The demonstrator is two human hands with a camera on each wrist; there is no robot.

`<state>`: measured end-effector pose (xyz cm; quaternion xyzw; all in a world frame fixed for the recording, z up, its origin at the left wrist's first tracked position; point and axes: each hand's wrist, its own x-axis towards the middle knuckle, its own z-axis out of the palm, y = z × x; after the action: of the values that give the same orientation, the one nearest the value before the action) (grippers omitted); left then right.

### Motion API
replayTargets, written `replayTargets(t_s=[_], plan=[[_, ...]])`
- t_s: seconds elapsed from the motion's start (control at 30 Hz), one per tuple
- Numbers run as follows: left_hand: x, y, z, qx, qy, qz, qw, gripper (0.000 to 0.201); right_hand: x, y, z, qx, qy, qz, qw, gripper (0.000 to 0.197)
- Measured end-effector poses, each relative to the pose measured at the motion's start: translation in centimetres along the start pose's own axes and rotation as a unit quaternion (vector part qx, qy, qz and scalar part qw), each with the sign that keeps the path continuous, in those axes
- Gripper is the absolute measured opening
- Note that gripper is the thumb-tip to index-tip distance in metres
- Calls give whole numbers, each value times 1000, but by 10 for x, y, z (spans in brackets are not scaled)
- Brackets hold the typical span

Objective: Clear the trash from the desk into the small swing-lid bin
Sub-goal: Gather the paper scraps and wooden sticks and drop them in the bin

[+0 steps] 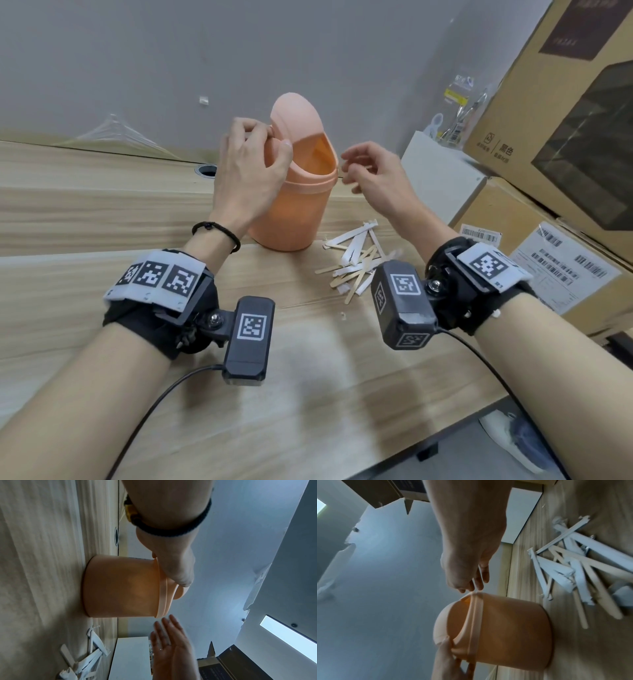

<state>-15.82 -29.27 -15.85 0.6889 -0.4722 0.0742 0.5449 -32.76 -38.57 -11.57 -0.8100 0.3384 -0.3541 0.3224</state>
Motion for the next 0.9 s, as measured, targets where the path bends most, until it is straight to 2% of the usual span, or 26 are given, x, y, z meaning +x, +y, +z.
replayTargets(t_s=[0.1,0.2,0.3,0.47,0.67,0.73,0.8,0.9], plan=[[-1,0,-2,2,4,2,1000,33,-9,16,5,-71,-85,69,992,22],[1,-1,-5,-1,5,-2,1000,33,-15,34,15,-197,-183,111,957,25],[2,-2,-5,-12,6,-5,1000,33,-16,48,26,-259,-191,136,937,28],[2,-1,-4,-11,2,-8,1000,32,-11,62,39,-291,-144,152,934,24],[2,-1,-5,-13,2,-11,1000,30,-6,71,47,-271,-88,154,946,6],[2,0,-4,-13,4,-12,1000,29,-6,69,42,-227,-35,143,963,3],[1,1,-4,-9,6,-10,1000,29,-5,61,34,-163,47,116,979,5],[0,2,-2,-3,6,-8,1000,29,0,31,19,-53,181,36,981,6]])
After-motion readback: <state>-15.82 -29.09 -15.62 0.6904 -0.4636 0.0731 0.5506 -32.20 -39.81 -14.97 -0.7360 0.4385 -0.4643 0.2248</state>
